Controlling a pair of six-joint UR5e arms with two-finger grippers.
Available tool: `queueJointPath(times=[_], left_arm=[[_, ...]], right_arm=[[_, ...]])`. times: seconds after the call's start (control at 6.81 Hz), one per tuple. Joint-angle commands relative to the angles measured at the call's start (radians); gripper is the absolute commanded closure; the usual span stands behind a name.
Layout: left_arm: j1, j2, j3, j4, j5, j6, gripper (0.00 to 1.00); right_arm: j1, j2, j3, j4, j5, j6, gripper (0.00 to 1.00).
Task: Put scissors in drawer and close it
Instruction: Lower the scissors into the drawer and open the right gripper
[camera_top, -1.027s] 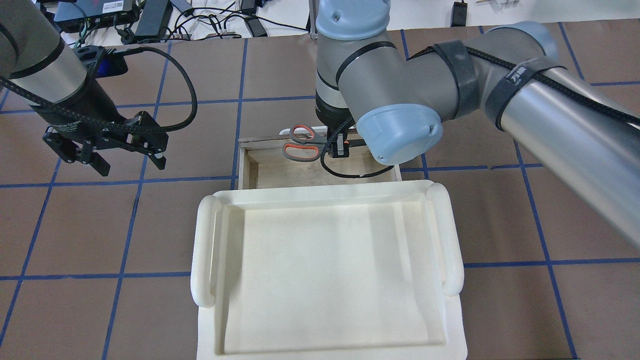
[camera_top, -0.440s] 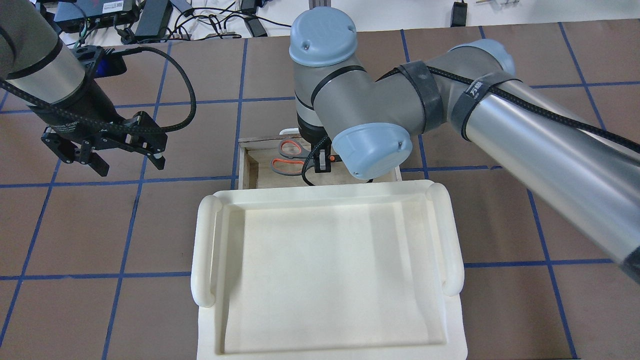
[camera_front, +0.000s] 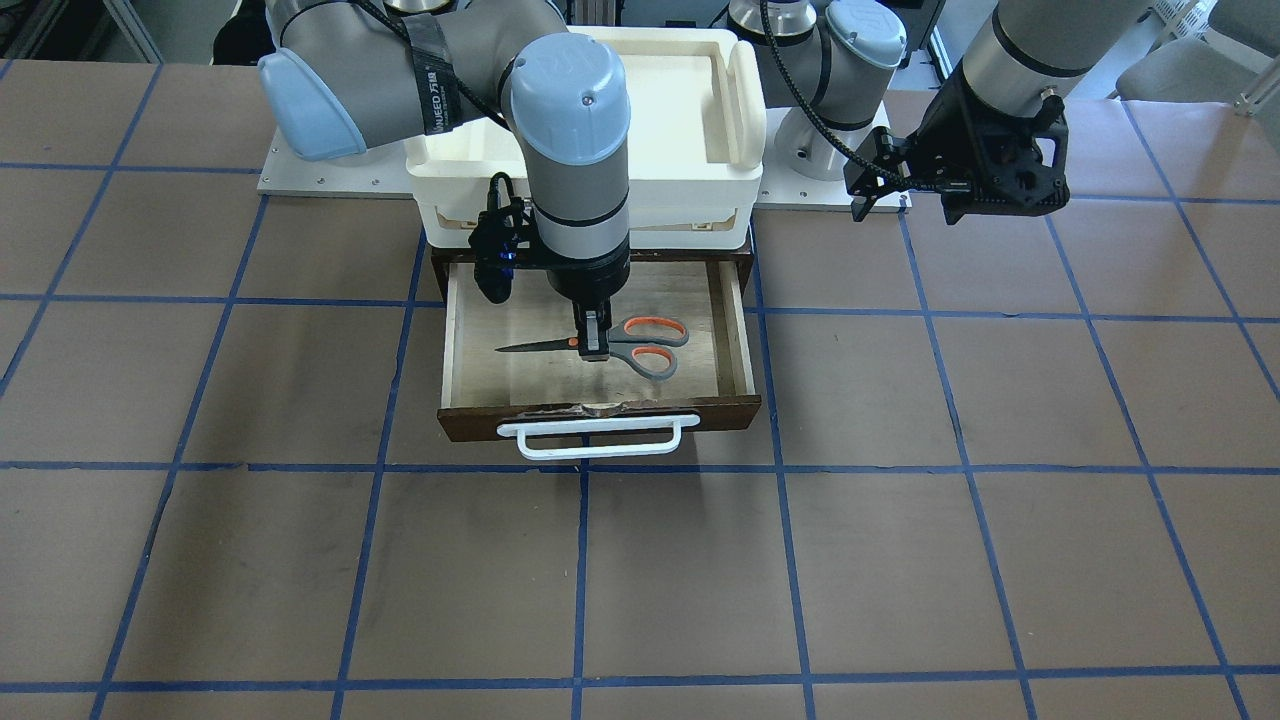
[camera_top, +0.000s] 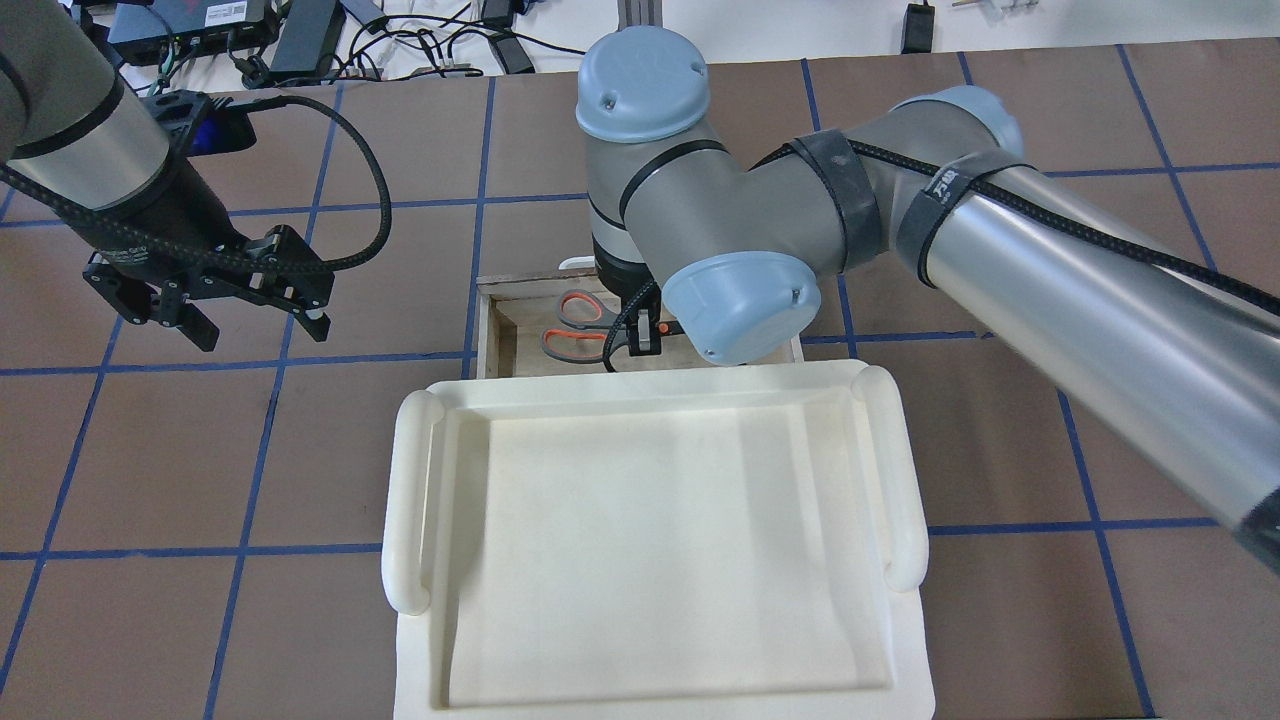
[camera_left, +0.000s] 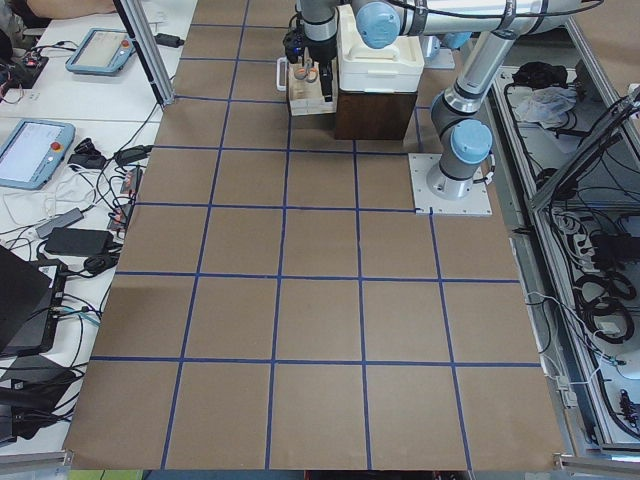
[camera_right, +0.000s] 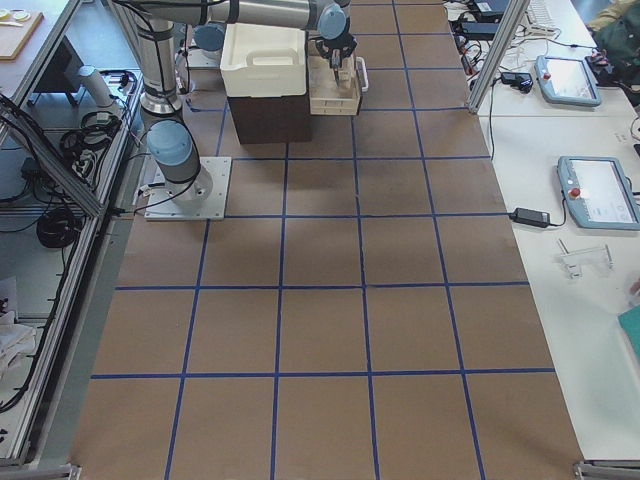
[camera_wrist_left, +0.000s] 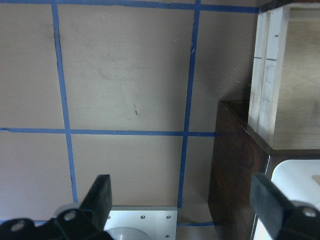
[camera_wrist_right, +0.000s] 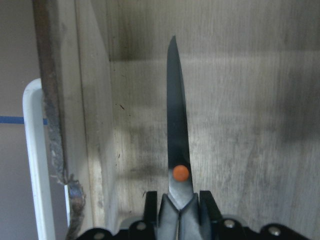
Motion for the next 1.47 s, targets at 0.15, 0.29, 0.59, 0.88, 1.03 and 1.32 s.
queueJointPath(times=[0.15, 0.29, 0.59, 0.88, 1.03, 1.32], left_arm=[[0.0, -0.002, 0.0, 0.008, 0.0, 0.002, 0.0], [0.0, -0.005, 0.0, 0.012, 0.001, 0.002, 0.0], [0.0, -0.011, 0.002, 0.015, 0.001, 0.002, 0.0], [-0.001, -0.01, 0.0, 0.015, 0.001, -0.001, 0.0], [-0.003, -0.007, 0.0, 0.012, 0.005, -0.008, 0.0], [-0.003, -0.008, 0.0, 0.009, 0.005, -0.002, 0.0]], right_arm=[[0.011, 0.0, 0.026, 0.001, 0.002, 0.001, 1.0], [0.011, 0.002, 0.026, 0.001, 0.002, -0.003, 1.0], [0.011, 0.014, 0.027, 0.007, 0.002, -0.02, 0.86], [0.011, 0.023, 0.026, 0.026, 0.004, -0.02, 0.8], [0.011, 0.026, 0.024, 0.024, 0.039, -0.019, 0.74], [0.01, 0.02, 0.009, 0.023, 0.054, -0.015, 0.66]])
